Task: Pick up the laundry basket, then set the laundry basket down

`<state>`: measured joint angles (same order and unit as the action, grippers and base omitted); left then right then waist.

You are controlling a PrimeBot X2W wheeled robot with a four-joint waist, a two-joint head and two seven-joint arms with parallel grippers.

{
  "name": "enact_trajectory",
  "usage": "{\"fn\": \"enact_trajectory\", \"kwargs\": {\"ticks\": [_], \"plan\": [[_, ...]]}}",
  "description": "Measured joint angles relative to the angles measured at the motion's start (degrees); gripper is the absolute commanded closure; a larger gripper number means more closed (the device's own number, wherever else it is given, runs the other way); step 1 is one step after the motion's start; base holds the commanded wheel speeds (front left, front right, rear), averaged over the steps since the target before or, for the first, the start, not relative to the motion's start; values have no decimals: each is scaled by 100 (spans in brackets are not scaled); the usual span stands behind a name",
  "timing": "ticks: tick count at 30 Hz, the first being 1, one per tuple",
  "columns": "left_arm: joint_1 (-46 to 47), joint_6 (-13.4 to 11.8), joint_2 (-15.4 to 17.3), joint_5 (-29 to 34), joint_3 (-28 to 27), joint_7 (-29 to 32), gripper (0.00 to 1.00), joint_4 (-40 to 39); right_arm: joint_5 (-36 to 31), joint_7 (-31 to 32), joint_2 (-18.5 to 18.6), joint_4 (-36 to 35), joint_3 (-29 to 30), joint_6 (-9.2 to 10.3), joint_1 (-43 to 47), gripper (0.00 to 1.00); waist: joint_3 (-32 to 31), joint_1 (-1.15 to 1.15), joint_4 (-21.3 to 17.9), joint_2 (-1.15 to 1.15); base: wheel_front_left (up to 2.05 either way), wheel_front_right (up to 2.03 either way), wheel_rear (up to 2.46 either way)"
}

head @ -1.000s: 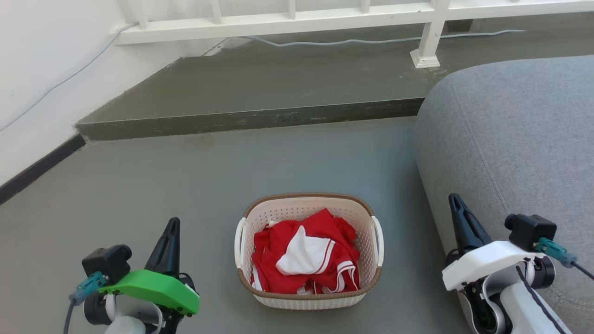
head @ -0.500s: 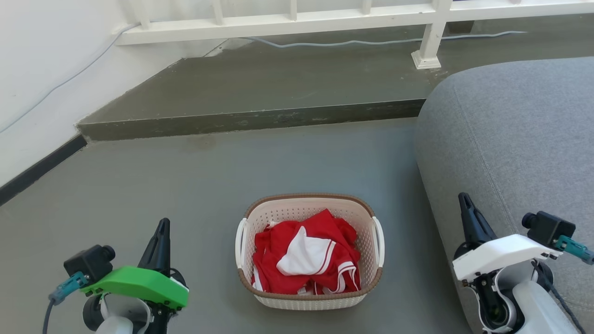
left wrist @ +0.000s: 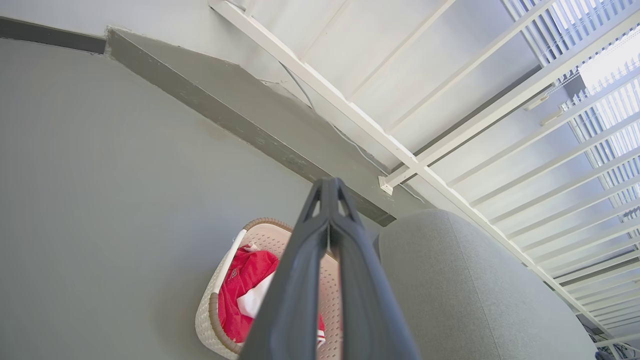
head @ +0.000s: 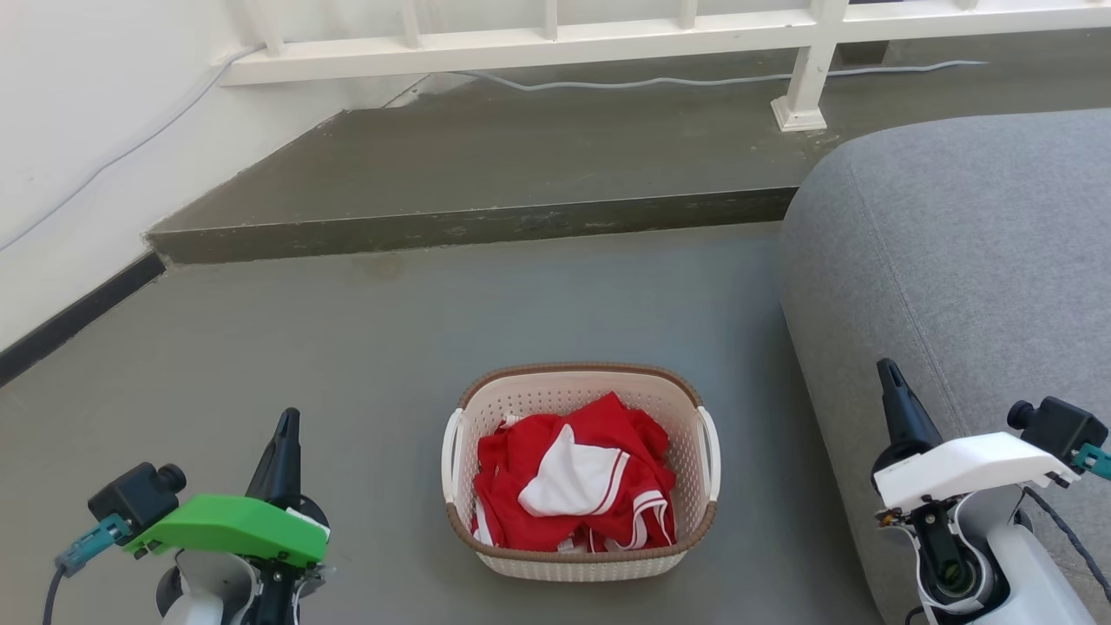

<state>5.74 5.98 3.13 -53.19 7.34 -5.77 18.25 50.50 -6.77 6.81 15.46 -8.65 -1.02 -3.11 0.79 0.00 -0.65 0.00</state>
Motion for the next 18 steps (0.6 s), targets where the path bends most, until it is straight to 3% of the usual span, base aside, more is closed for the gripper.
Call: {"fn": "enact_trajectory", "kwargs": {"ticks": [18], "plan": [[0,40,-24,-1057,-344,330,100,-41,1172,341,-123,5,421,-149,-2,100,-18,0,19,0,0,0,0]]}}
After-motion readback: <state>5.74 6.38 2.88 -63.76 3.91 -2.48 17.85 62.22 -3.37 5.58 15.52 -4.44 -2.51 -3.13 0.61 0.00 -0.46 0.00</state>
